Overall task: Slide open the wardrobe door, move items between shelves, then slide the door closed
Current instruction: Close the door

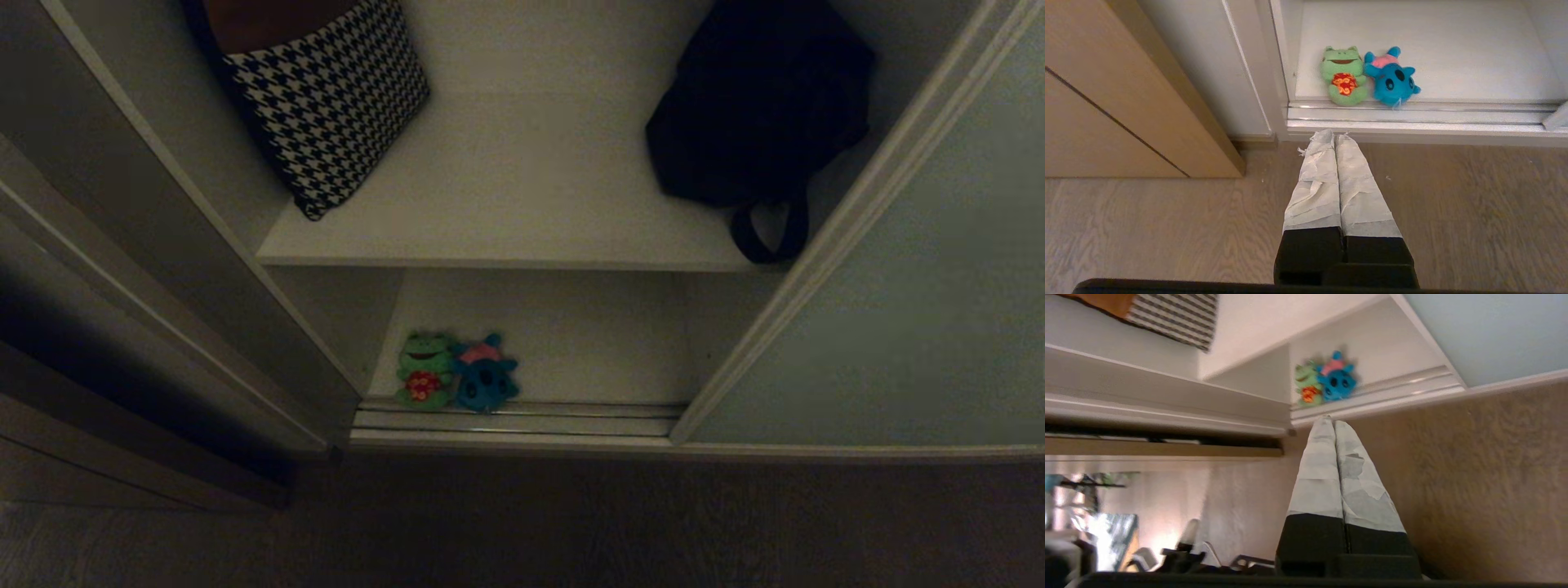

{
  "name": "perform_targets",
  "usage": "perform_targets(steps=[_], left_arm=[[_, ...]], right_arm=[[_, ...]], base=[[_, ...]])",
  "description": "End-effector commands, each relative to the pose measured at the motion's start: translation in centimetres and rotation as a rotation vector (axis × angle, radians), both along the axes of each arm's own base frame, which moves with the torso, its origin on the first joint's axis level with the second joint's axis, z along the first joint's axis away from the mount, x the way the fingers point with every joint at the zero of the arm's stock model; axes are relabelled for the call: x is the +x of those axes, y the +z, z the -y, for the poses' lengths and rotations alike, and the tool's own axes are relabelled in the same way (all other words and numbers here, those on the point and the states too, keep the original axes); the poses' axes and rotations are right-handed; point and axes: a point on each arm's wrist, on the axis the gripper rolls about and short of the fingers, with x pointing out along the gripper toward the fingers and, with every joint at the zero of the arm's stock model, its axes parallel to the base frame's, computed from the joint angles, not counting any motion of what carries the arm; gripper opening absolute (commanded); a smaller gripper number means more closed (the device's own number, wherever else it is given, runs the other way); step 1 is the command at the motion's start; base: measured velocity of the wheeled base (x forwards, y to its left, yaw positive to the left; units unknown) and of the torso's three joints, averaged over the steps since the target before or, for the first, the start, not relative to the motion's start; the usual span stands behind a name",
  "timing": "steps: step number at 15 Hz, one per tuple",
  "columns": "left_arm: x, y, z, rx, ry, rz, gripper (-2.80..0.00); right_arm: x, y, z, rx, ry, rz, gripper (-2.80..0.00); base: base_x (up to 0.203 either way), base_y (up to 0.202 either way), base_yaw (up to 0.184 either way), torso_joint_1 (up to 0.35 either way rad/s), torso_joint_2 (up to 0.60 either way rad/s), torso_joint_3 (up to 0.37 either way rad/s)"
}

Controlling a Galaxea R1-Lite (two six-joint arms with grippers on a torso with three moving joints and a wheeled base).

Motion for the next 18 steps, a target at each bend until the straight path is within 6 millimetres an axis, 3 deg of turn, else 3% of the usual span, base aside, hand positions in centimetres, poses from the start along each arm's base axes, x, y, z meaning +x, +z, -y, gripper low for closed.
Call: perform_targets(steps=[1, 4, 11, 18], left_arm=[[0.0, 0.0, 0.0, 0.001, 0.0, -0.001, -2.8], [0.0, 0.0, 0.0, 0.001, 0.0, -0.001, -2.8], [0.0, 0.0, 0.0, 0.001, 0.0, -0.002, -2.8], [0.0, 0.0, 0.0, 0.001, 0.0, -0.001, -2.8]], right_arm=[[2.5, 0.0, 0.0, -0.007, -0.015, -0.052, -2.8], [4.6, 0.3, 0.1, -0.004, 0.052, -0.046, -2.8], [7.1, 0.0, 0.0, -0.065, 0.143, -0.072, -2.8], [12.2, 0.2, 0.0, -0.114, 0.161, -0.032, -2.8]], base=[[0.0, 0.0, 0.0, 0.0, 0.0, 0.0], [0.0, 0.0, 0.0, 0.0, 0.0, 0.0], [0.0, 0.0, 0.0, 0.0, 0.0, 0.0], [0.0, 0.0, 0.0, 0.0, 0.0, 0.0]])
